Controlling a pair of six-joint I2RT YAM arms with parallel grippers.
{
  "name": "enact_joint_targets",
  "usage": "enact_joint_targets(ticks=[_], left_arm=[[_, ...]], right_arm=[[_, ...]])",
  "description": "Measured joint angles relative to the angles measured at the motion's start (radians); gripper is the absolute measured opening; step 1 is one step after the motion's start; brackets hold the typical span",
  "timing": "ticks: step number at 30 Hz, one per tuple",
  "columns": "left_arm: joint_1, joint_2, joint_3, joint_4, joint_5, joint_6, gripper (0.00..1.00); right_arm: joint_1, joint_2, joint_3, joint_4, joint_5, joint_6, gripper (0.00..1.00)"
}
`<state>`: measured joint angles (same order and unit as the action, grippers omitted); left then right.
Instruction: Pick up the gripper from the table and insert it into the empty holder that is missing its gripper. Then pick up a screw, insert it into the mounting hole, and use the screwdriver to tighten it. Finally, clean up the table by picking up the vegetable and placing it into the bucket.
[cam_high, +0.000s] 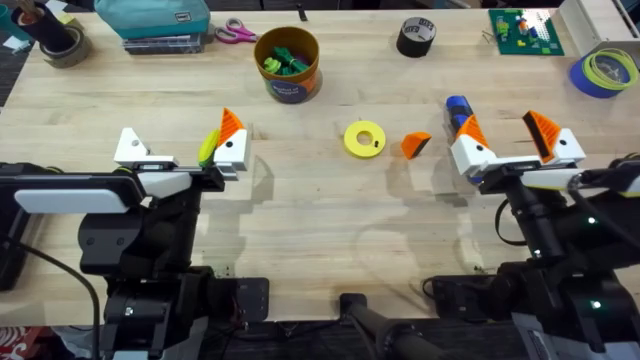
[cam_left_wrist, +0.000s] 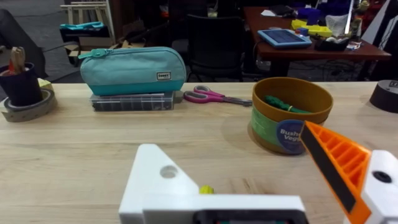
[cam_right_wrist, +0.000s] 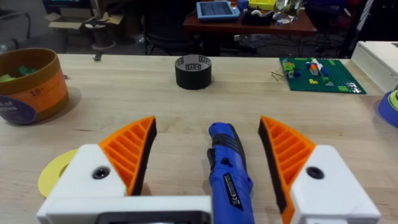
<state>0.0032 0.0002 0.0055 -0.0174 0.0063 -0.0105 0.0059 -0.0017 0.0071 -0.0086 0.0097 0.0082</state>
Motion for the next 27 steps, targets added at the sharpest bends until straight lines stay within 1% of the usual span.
enact_joint_targets(ticks=[12, 14, 18, 20, 22, 25, 27], left_arm=[[0.0, 0.0, 0.0, 0.01, 0.0, 0.0, 0.985], [0.0, 0.0, 0.0, 0.014, -0.001, 0.0, 0.985], [0.0, 0.0, 0.011, 0.017, -0.003, 0.008, 0.985], [0.0, 0.0, 0.042, 0.013, -0.004, 0.013, 0.985], [0.0, 0.0, 0.096, 0.007, -0.008, 0.023, 0.985], [0.0, 0.002, 0.2, -0.036, -0.02, 0.033, 0.985], [0.0, 0.025, 0.288, -0.096, -0.03, 0.038, 0.985]], right_arm=[[0.0, 0.0, 0.0, 0.011, 0.001, 0.0, 0.997], [0.0, 0.001, -0.001, 0.062, 0.001, 0.0, 0.997], [0.0, 0.002, 0.002, 0.239, 0.001, 0.0, 0.998], [0.0, 0.002, 0.017, 0.264, 0.001, 0.0, 0.998], [0.0, 0.002, 0.049, 0.249, 0.001, 0.0, 0.998], [0.0, 0.002, 0.139, 0.17, 0.001, 0.0, 0.998], [0.0, 0.004, 0.212, 0.105, 0.001, 0.0, 0.998]])
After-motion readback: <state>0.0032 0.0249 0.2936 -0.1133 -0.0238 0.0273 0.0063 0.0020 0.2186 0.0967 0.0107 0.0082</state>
